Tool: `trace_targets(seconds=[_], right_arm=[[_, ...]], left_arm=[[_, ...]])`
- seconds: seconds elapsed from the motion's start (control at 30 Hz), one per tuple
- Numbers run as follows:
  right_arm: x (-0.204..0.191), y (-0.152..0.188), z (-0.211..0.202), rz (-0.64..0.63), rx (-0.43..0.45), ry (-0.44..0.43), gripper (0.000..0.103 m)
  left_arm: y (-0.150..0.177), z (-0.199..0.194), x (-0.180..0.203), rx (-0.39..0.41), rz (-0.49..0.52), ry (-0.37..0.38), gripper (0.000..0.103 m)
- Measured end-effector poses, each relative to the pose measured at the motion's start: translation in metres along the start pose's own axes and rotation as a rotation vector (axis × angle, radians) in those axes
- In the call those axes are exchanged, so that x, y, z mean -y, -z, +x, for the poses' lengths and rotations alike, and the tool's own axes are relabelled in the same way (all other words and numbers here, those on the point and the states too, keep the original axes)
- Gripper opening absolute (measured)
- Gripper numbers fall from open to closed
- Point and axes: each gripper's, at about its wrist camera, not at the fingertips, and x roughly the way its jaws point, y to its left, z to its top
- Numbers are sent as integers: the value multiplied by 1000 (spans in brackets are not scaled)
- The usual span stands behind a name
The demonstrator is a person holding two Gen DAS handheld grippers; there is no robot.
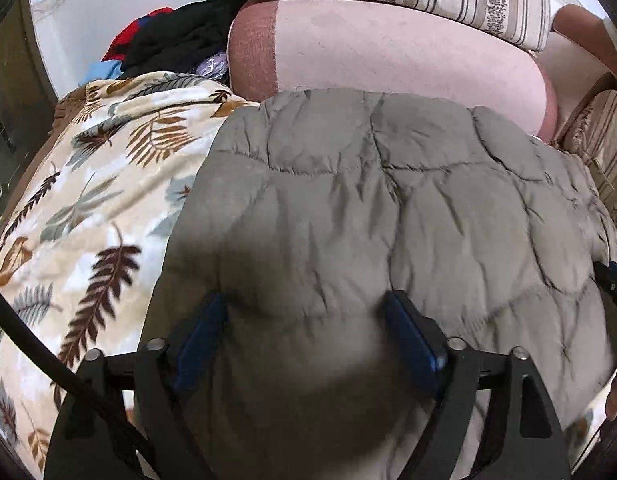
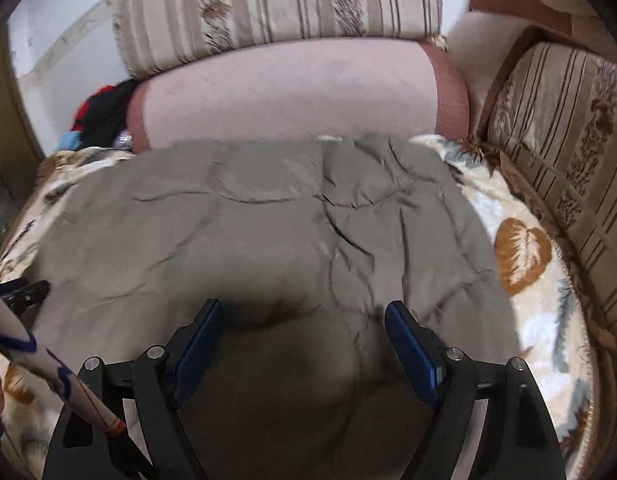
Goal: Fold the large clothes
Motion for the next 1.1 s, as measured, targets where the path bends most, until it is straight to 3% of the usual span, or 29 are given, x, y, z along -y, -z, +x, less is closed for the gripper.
trace_targets(seconds=[0.27,0.43,0.57,0.7,0.8,0.87,1.03,1.1], right_arm=[[19,-26,42,60,6,-10,90],[20,-32,55,58,-3,-4,93],[25,-31,32,75,16,4,93],[44,-23,14,116,41,33,93],[69,-13,26,149,7,66,90],[80,-9,27,155,4,159,91],[105,2,-7,245,27,142,91],[109,16,-20,254,40,150,91]], left_arm=[[-27,38,-8,7,-28,44,96],[-31,35,-14,-4,-59,59,96],[-19,5,-25,47,-77,53,96],[0,8,-44,40,-86,-27,96],[6,17,-65,18,-161,33,98],[6,15,-75,-8,-198,62,97],[19,-18,-86,73,-176,-7,97],[30,-12,-93,62,-176,-42,97]])
